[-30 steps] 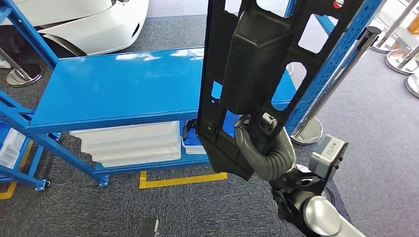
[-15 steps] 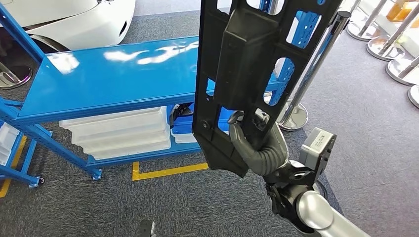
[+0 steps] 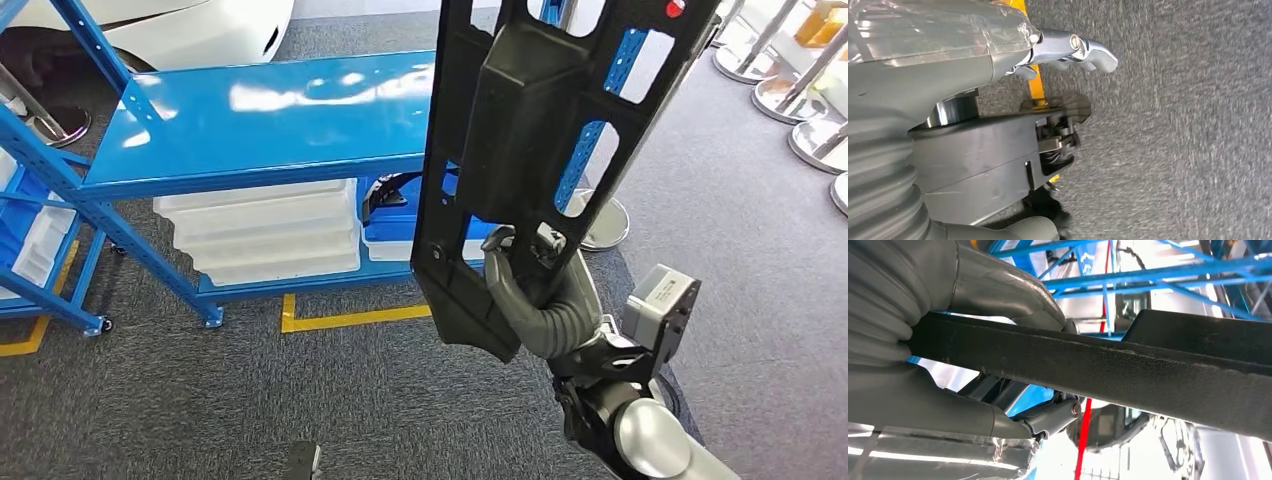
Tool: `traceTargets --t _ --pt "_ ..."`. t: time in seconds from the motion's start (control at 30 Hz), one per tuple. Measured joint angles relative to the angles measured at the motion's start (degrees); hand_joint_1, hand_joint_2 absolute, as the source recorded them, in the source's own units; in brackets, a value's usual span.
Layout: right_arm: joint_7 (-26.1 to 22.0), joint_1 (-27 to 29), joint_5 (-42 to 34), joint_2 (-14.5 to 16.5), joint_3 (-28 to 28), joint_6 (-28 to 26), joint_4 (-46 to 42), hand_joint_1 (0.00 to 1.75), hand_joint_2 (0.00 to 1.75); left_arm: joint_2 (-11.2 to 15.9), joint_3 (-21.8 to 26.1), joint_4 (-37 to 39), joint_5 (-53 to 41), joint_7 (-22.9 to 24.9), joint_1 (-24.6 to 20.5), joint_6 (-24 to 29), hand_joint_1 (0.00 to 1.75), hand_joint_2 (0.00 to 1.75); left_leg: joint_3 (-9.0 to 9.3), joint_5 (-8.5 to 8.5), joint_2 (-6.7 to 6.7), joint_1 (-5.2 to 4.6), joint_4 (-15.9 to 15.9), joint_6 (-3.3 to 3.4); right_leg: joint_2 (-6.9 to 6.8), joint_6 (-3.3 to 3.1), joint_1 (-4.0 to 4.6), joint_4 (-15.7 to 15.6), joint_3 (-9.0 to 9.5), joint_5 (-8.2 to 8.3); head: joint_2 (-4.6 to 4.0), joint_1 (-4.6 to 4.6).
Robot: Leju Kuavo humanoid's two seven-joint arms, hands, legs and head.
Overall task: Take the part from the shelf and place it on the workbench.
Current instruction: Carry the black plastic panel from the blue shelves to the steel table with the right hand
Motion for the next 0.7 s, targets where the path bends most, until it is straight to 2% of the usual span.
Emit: traceTargets --t 0.03,0.07,0.13,0.17,0.2,0.27,0.3,0.33,0.37,0.4,0.43,0.5,0.53,0.57,0.63,0.67,0.7 --pt "0.07 0.25 0.18 -0.04 -0.09 -0.27 -0.16 1.75 1.75 0.00 -0.04 0.00 -0.18 -0.01 -0.01 -0.07 0.00 1.75 -0.48 0.35 -0.01 -0.02 0.49 -0.29 0.03 -0.38 0.11 -2.49 1.51 -0.99 0.01 0.08" --pt "0.10 0.53 0.31 -0.09 -0.18 -0.46 -0.31 1.75 1.75 0.00 -0.09 0.00 -0.32 -0.02 -0.01 -0.14 0.00 1.75 -0.78 0.76 -0.01 0.00 0.76 -0.59 0.11 -0.89 0.30 -3.48 1.90 -1.52 0.00 0.08" --pt "0.15 1.12 0.44 -0.16 -0.33 -0.67 -0.49 1.75 1.75 0.01 -0.27 0.01 -0.50 -0.01 -0.02 -0.23 0.00 1.75 -1.28 1.00 -0.21 0.13 1.22 -1.29 0.10 -1.84 0.31 -3.45 1.09 -0.77 -0.01 -0.14" --pt "0.18 1.34 0.47 -0.19 -0.35 -0.68 -0.50 1.75 1.75 0.02 -0.37 0.01 -0.56 -0.01 -0.04 -0.25 0.00 1.75 -1.86 -0.27 -0.38 0.24 2.26 -1.65 0.06 -2.34 0.29 -3.42 0.49 -0.15 -0.02 -0.27" --pt "0.20 1.54 0.49 -0.20 -0.37 -0.68 -0.52 1.75 1.75 0.02 -0.45 0.01 -0.63 0.01 -0.06 -0.25 0.00 1.75 -2.65 -2.68 -0.56 0.36 4.34 -1.99 0.01 -2.78 0.25 -3.51 -0.23 0.55 -0.01 -0.51" --pt "0.21 1.76 0.52 -0.21 -0.41 -0.66 -0.56 1.75 1.75 0.02 -0.57 0.01 -0.84 0.04 -0.11 -0.24 0.00 1.75 -4.32 -8.87 -0.73 0.71 11.04 -2.48 0.01 -3.21 0.31 -3.46 -1.83 1.95 0.00 -1.11" --pt "0.21 1.88 0.52 -0.21 -0.43 -0.65 -0.57 1.75 1.75 0.02 -0.68 0.01 -0.93 0.06 -0.14 -0.23 0.00 1.75 -4.76 -10.79 -0.73 0.84 14.52 -2.61 0.02 -3.23 0.38 -3.42 -2.67 2.62 0.00 -1.42" --pt "0.21 2.01 0.53 -0.21 -0.44 -0.63 -0.57 1.75 1.75 0.02 -0.80 0.02 -1.01 0.08 -0.16 -0.23 0.00 1.75 -4.63 -11.26 -0.73 0.92 16.95 -2.64 0.02 -3.18 0.44 -3.37 -3.55 3.30 0.00 -1.69" --pt "0.21 2.13 0.54 -0.21 -0.44 -0.60 -0.57 1.75 1.75 0.02 -0.91 0.01 -1.05 0.09 -0.18 -0.23 0.00 1.75 -3.73 -10.47 -0.73 0.97 17.79 -2.57 0.01 -3.11 0.50 -3.32 -4.49 3.96 -0.01 -1.96" --pt "0.21 2.23 0.56 -0.21 -0.44 -0.58 -0.57 1.75 1.75 0.02 -1.01 0.01 -1.09 0.09 -0.20 -0.24 0.00 1.75 -1.88 -8.94 -0.74 0.98 16.70 -2.37 0.04 -2.99 0.54 -3.28 -5.44 4.60 -0.01 -2.20" --pt "0.19 2.28 0.65 -0.21 -0.44 -0.56 -0.57 1.75 1.75 0.02 -1.07 0.02 -1.15 0.08 -0.23 -0.23 0.00 1.75 0.85 -7.59 -0.72 0.92 13.85 -2.06 0.06 -2.82 0.57 -3.26 -6.29 5.23 0.00 -2.41" --pt "0.14 2.43 1.27 -0.21 -0.51 -0.67 -0.58 1.75 1.75 0.02 -1.22 0.02 -1.46 0.05 -0.39 -0.24 0.00 1.75 7.35 -7.99 -0.37 0.62 5.28 -1.37 -0.01 -2.33 0.63 -3.21 -7.37 6.30 -0.01 -2.64" --pt "0.14 2.56 1.79 -0.21 -0.58 -0.84 -0.58 1.75 1.75 0.02 -1.31 0.01 -1.64 0.04 -0.47 -0.24 0.00 1.75 9.43 -8.81 -0.17 0.43 1.97 -1.10 -0.21 -2.03 0.57 -3.25 -7.45 6.74 -0.01 -2.56" --pt "0.19 2.71 2.36 -0.21 -0.66 -1.08 -0.60 1.75 1.75 0.01 -1.37 0.01 -1.85 0.03 -0.53 -0.25 0.00 1.75 10.47 -9.54 -0.02 0.21 -0.11 -0.84 -0.48 -1.67 0.44 -3.33 -7.39 7.11 -0.01 -2.56" --pt "0.50 2.99 3.32 -0.22 -0.83 -1.65 -0.64 1.75 1.75 0.00 -1.43 0.01 -2.13 0.05 -0.50 -0.25 0.00 1.75 10.21 -8.74 -0.17 -0.01 -1.22 -0.13 -0.96 -0.87 0.07 -3.47 -7.22 7.61 -0.01 -2.53" --pt "0.75 3.14 3.70 -0.24 -0.95 -1.90 -0.69 1.75 1.75 0.00 -1.46 0.02 -2.26 0.09 -0.49 -0.26 0.00 1.75 9.98 -8.14 -0.40 -0.03 -1.51 0.28 -0.89 -0.56 -0.04 -2.86 -7.53 7.03 -0.01 -2.55" --pt "0.98 3.32 4.02 -0.26 -1.08 -2.10 -0.73 1.75 1.75 0.00 -1.49 0.02 -2.35 0.16 -0.47 -0.26 0.00 1.75 9.66 -7.45 -0.62 0.01 -1.79 0.66 -0.70 -0.36 -0.07 -1.24 -8.23 5.62 -0.01 -2.33"
